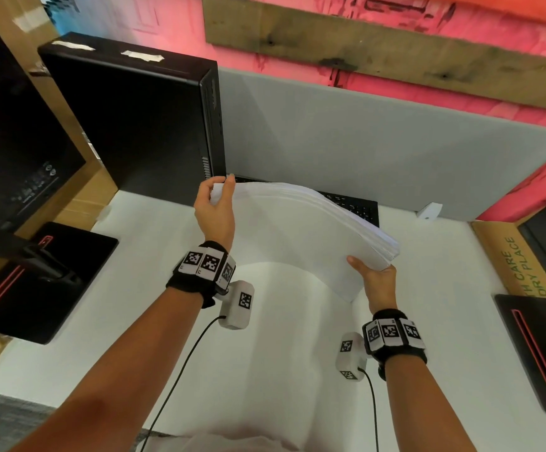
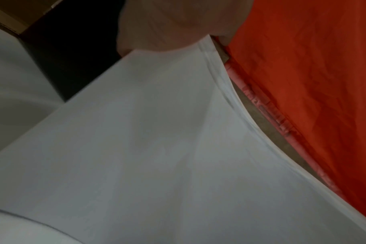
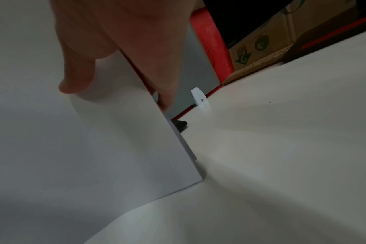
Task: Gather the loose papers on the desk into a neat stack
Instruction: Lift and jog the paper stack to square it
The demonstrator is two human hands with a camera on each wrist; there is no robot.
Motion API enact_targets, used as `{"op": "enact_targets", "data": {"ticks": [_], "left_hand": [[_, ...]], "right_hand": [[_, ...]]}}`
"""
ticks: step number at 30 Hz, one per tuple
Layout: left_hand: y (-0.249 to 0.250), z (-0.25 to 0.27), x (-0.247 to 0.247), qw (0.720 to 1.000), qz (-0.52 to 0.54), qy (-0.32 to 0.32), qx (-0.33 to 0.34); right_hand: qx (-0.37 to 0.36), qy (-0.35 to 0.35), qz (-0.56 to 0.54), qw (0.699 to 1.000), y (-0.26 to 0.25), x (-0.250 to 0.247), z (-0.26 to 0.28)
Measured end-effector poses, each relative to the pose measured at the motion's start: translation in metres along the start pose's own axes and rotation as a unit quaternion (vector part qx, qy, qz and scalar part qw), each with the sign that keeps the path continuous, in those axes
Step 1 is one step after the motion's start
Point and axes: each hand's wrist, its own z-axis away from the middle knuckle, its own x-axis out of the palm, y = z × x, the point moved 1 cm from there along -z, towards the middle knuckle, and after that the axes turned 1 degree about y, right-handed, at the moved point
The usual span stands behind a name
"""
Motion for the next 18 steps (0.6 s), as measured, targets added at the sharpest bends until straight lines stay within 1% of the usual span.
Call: {"op": "enact_targets", "data": {"ticks": [2,4,8,11,15,18], "left_hand": [[0.0,-0.002,-0.004,0.998,-0.01,-0.06,0.011],[-0.003,-0.004,-0.01,0.994,-0.031,-0.102,0.016],[-0.005,-0.011,-0.018,0.989,-0.077,-0.123,0.024],[-0.001,-0.01,-0.013,0.993,-0.057,-0.101,0.014],[0.0,-0.007,-0.003,0.999,-0.028,-0.038,-0.025],[0.0,-0.007,0.002,0.999,-0.031,0.001,-0.031]], "right_hand": [[-0.002,-0.004,0.003,1.0,0.0,0.0,-0.001],[-0.003,-0.006,0.006,1.0,0.0,0.0,-0.002],[-0.004,-0.003,0.009,1.0,0.0,-0.001,-0.002],[-0.002,-0.009,0.01,1.0,-0.001,-0.001,-0.001],[-0.002,-0.012,0.012,1.0,-0.002,-0.002,0.0],[-0.005,-0.016,0.012,1.0,-0.003,-0.001,0.0]]}}
